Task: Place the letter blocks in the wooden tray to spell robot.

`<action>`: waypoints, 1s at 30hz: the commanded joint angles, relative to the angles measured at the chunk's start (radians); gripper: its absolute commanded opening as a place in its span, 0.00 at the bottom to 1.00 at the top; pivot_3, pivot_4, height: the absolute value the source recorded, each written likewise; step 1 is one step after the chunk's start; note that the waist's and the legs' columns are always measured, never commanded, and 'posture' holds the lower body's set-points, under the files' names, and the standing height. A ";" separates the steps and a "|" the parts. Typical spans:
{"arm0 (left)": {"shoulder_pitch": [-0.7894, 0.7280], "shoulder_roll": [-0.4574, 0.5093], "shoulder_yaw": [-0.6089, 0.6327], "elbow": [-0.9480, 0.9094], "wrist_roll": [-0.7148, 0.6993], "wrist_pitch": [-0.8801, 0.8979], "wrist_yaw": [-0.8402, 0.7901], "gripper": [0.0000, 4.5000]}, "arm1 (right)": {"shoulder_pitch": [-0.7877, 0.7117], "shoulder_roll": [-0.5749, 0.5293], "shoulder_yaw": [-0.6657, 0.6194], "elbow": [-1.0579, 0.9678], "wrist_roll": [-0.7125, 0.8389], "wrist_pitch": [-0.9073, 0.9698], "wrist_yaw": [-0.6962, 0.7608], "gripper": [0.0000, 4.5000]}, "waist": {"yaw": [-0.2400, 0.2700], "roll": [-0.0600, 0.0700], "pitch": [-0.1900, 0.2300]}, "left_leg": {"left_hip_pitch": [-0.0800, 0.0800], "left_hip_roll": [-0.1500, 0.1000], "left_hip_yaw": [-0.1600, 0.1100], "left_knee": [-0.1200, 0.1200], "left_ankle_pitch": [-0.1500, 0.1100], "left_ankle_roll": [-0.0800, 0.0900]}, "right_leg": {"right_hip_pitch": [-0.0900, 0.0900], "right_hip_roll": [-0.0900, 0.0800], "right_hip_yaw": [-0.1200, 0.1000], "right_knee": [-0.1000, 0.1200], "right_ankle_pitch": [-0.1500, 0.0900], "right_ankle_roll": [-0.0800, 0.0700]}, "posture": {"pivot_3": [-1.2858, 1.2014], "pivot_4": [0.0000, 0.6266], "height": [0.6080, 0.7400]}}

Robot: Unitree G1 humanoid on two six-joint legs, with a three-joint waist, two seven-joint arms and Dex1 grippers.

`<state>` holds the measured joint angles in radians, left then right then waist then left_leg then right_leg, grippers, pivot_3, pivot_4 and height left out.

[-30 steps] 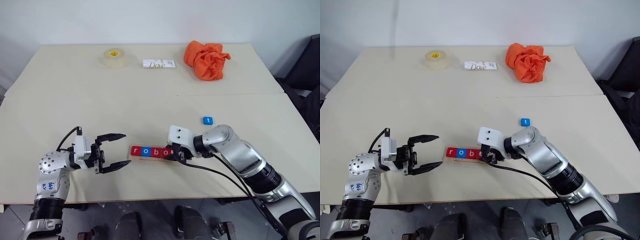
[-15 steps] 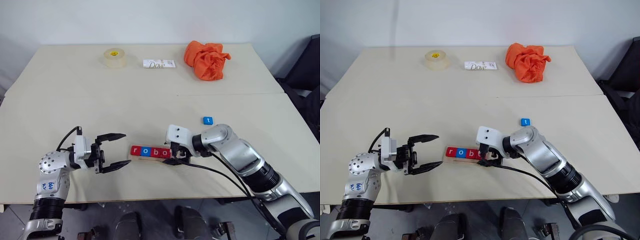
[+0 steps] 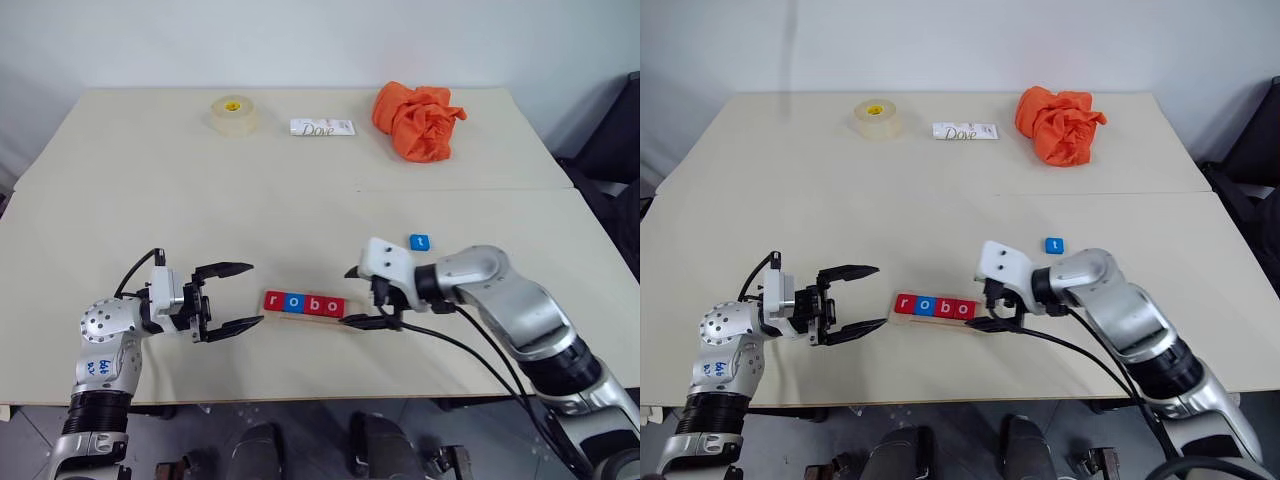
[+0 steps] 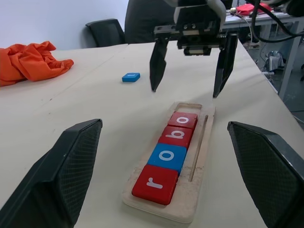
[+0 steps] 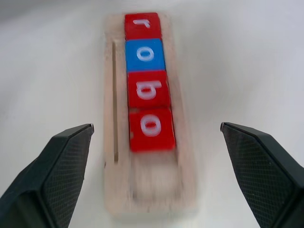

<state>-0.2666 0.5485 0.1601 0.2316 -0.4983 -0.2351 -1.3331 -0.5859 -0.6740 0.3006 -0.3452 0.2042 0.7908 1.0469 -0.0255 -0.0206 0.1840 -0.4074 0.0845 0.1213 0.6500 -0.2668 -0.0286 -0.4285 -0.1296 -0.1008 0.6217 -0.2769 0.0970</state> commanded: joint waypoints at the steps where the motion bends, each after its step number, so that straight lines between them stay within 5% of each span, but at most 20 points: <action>1: -0.005 0.002 0.007 0.000 -0.007 -0.020 -0.008 1.00 | 0.062 -0.049 -0.139 0.019 0.027 -0.073 -0.023 1.00 | 0.000 0.000 0.000 | 0.000 0.000 0.000 0.000 0.000 0.000 | 0.000 0.000 0.000 0.000 0.000 0.000 | 0.52 0.24 1.00; 13: -0.058 0.015 0.005 0.074 -0.010 -0.016 -0.060 1.00 | 0.414 0.001 -0.602 -0.033 0.094 -0.047 -0.320 1.00 | 0.000 0.000 0.000 | 0.000 0.000 0.000 0.000 0.000 0.000 | 0.000 0.000 0.000 0.000 0.000 0.000 | 0.52 0.24 1.00; 25: -0.117 0.004 -0.019 0.111 -0.002 -0.017 -0.094 1.00 | 0.302 0.128 -0.531 0.053 0.095 -0.020 -0.511 1.00 | -0.001 0.000 0.000 | 0.001 0.000 0.000 -0.001 0.001 0.000 | 0.000 0.000 0.000 0.000 0.000 0.000 | 0.52 0.24 1.00; 30: -0.089 0.014 -0.014 0.067 -0.009 -0.004 -0.087 1.00 | 0.140 0.262 -0.434 0.278 0.021 -0.121 -0.622 1.00 | -0.011 0.000 0.000 | 0.001 0.000 0.001 0.000 0.001 0.000 | 0.000 0.000 0.001 0.002 0.000 0.001 | 0.52 0.24 1.00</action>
<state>-0.3709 0.5519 0.1361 0.3355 -0.4971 -0.2401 -1.4210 -0.4288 -0.4159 -0.1387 -0.0917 0.2446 0.7144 0.4524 -0.0360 -0.0210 0.1842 -0.4062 0.0847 0.1216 0.6493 -0.2655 -0.0284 -0.4283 -0.1290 -0.1001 0.6237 -0.2766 0.0975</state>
